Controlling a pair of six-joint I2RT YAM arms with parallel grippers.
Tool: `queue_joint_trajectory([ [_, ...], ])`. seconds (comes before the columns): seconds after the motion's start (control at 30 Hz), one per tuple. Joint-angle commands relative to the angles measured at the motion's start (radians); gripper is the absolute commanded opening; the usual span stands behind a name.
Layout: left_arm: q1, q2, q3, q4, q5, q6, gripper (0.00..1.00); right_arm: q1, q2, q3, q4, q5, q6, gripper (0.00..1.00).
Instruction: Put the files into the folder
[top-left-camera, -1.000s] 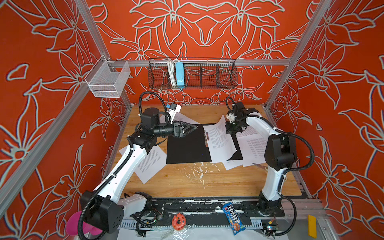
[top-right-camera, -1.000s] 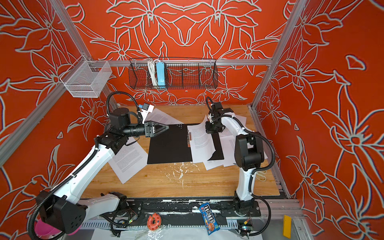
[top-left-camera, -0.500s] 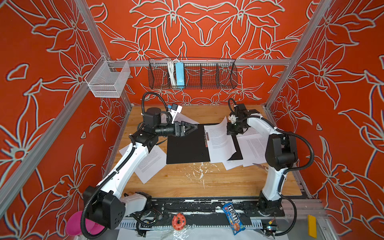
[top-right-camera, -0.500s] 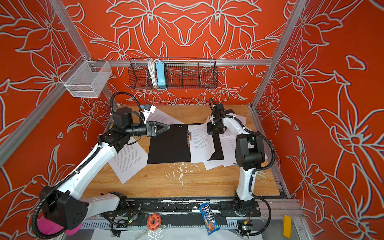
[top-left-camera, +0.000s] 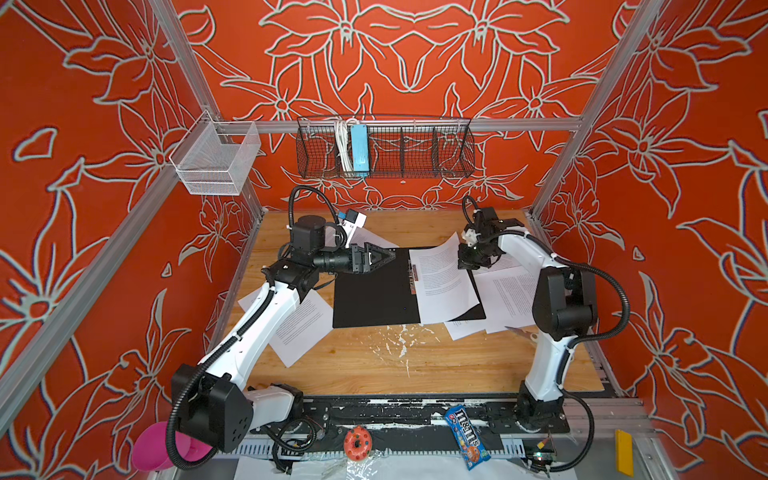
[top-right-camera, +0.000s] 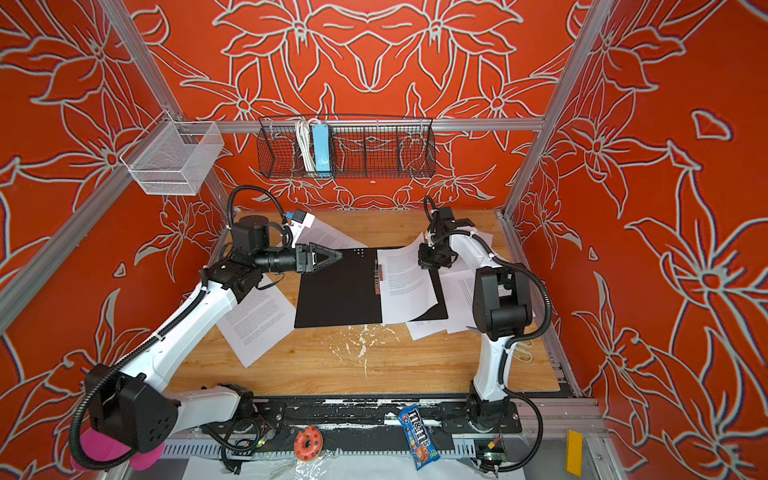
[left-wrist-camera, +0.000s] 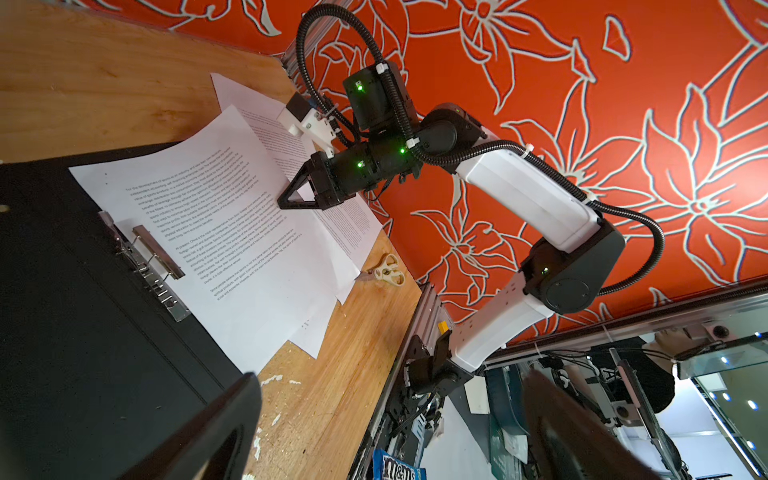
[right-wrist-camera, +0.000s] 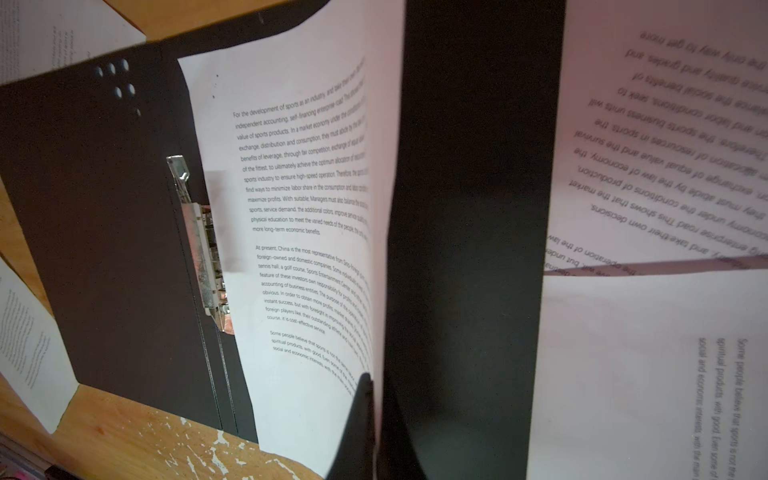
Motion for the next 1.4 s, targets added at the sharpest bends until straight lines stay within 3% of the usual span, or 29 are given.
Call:
queue_joint_trajectory([
  [0.0, 0.004, 0.006, 0.021, -0.003, 0.012, 0.013, 0.98, -0.01, 0.003, -0.001, -0.001, -0.004, -0.003, 0.0],
  [1.37, 0.003, 0.013, 0.024, -0.006, 0.016, 0.009, 0.98, -0.011, 0.034, -0.003, 0.029, -0.089, 0.031, 0.0],
])
